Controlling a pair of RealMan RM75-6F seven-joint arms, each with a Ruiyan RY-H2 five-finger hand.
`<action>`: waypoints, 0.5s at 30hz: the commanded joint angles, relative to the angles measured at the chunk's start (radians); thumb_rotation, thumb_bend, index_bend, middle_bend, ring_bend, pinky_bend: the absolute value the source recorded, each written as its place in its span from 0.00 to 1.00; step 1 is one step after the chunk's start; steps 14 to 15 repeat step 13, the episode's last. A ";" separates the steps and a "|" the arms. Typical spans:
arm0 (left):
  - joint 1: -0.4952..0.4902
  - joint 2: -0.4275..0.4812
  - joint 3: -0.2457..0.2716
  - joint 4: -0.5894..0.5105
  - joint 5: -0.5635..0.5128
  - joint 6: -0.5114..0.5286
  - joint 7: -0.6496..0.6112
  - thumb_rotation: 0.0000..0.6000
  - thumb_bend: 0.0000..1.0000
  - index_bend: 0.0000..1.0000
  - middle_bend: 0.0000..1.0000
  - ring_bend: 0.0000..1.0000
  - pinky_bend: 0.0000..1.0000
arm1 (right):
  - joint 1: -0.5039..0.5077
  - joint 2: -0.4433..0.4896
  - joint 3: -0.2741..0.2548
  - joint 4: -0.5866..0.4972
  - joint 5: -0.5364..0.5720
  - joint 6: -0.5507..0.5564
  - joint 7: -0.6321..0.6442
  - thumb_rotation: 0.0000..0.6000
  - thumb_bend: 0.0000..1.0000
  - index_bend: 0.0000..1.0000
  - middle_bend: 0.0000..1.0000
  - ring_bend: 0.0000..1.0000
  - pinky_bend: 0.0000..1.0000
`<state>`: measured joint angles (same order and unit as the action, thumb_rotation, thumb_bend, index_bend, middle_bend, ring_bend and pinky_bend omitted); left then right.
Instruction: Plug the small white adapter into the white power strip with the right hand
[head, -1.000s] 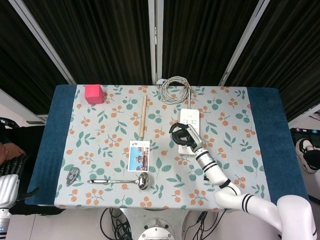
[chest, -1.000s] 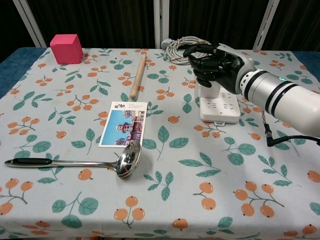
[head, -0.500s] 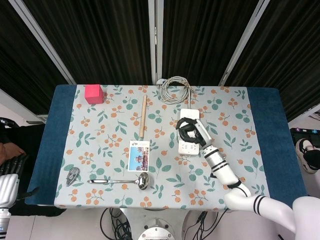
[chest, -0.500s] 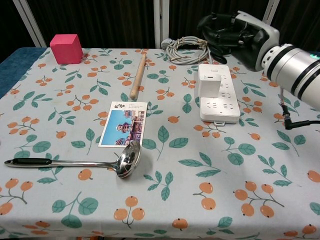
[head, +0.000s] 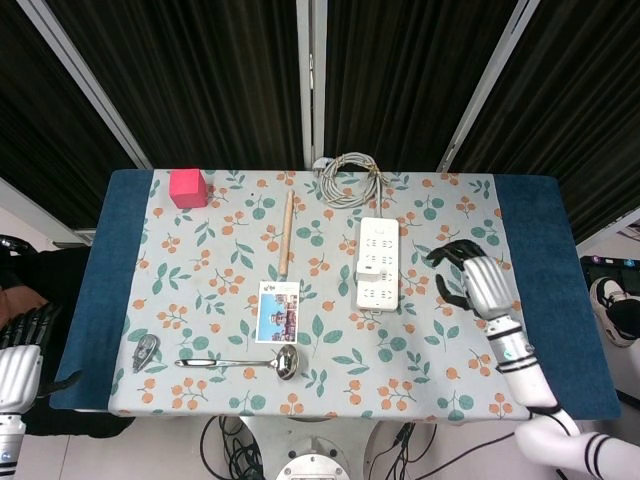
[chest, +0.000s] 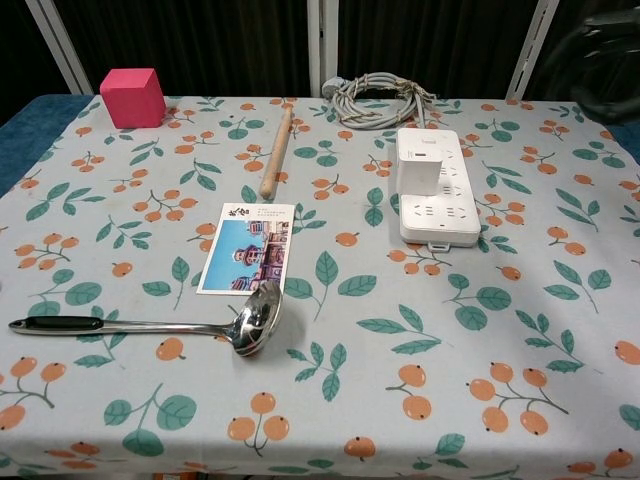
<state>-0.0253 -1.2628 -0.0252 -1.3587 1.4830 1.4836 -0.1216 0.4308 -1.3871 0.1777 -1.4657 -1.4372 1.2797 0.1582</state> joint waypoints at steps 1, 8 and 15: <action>-0.002 -0.001 -0.004 -0.010 0.000 0.005 0.015 1.00 0.00 0.04 0.00 0.00 0.00 | -0.180 0.191 -0.099 -0.187 0.073 0.137 -0.295 1.00 0.32 0.00 0.04 0.00 0.00; -0.002 -0.001 -0.005 -0.030 0.011 0.024 0.039 1.00 0.00 0.04 0.00 0.00 0.00 | -0.310 0.226 -0.156 -0.204 0.031 0.277 -0.280 1.00 0.24 0.00 0.00 0.00 0.00; -0.001 -0.001 -0.005 -0.039 0.011 0.027 0.050 1.00 0.00 0.04 0.00 0.00 0.00 | -0.341 0.223 -0.171 -0.190 -0.003 0.299 -0.256 1.00 0.24 0.00 0.00 0.00 0.00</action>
